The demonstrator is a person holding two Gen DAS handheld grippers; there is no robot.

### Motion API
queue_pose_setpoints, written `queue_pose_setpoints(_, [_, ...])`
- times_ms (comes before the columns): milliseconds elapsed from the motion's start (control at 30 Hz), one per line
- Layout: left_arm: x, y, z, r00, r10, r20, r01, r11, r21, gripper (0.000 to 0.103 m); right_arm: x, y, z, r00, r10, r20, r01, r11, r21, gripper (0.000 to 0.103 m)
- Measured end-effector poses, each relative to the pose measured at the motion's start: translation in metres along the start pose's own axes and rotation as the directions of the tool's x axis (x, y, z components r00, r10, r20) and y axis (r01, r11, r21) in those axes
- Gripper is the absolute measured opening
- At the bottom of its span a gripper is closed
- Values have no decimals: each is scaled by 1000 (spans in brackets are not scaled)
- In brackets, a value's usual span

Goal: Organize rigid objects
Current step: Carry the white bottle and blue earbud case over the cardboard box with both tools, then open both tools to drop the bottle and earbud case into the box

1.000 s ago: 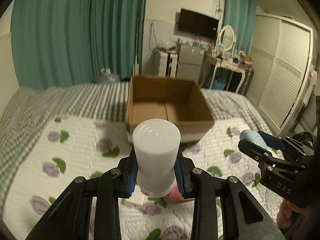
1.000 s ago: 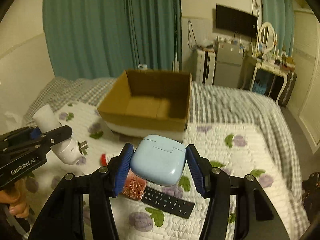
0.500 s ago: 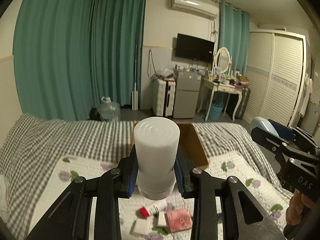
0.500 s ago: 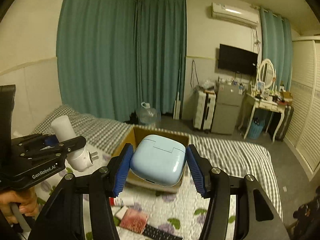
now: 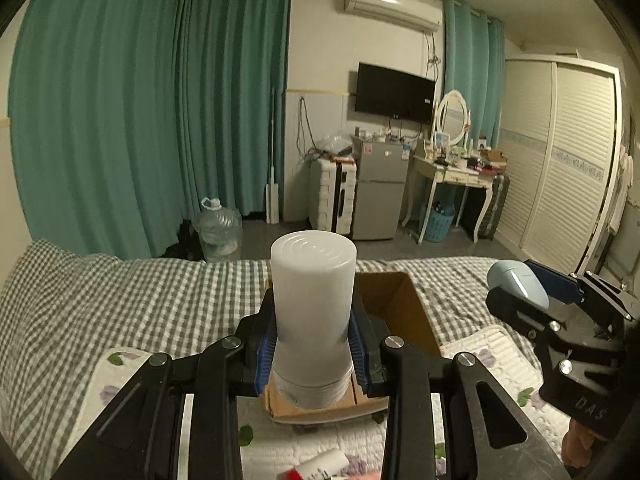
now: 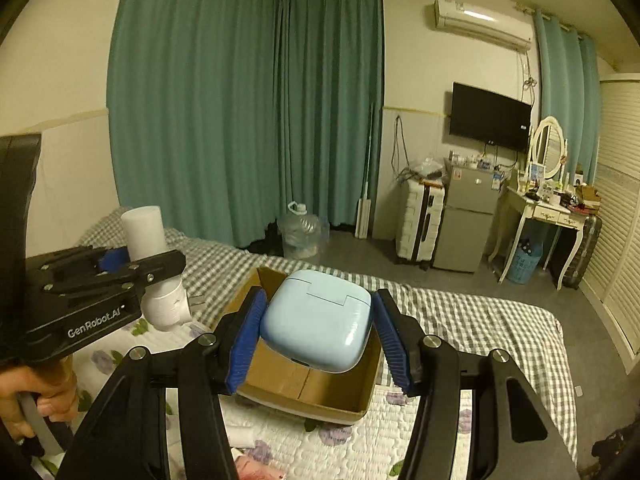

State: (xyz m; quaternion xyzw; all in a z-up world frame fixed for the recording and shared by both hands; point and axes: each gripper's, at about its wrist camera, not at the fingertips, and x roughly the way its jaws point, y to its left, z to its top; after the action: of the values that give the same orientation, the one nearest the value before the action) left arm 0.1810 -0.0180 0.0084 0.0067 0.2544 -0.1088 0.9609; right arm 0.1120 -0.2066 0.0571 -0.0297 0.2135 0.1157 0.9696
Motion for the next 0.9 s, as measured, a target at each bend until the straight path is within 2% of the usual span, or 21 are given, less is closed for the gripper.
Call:
queue_pose_setpoints(400, [107, -8, -27, 988, -43, -151, 40, 999, -24, 33, 99, -9, -48, 990, 17, -138, -19, 1000, -8, 55])
queue_pose_setpoints(633, [145, -23, -37, 978, -35, -207, 43, 999, 34, 33, 136, -18, -61, 979, 24, -201, -32, 999, -35, 54])
queue_pose_setpoints(767, [167, -22, -42, 966, -20, -256, 34, 998, 50, 33, 160, -17, -70, 968, 17, -250, -36, 997, -72, 54])
queue_pose_setpoints(900, [187, -19, -52, 947, -19, -321, 37, 998, 48, 33, 178, -19, -82, 956, 2, -293, -27, 996, -83, 54])
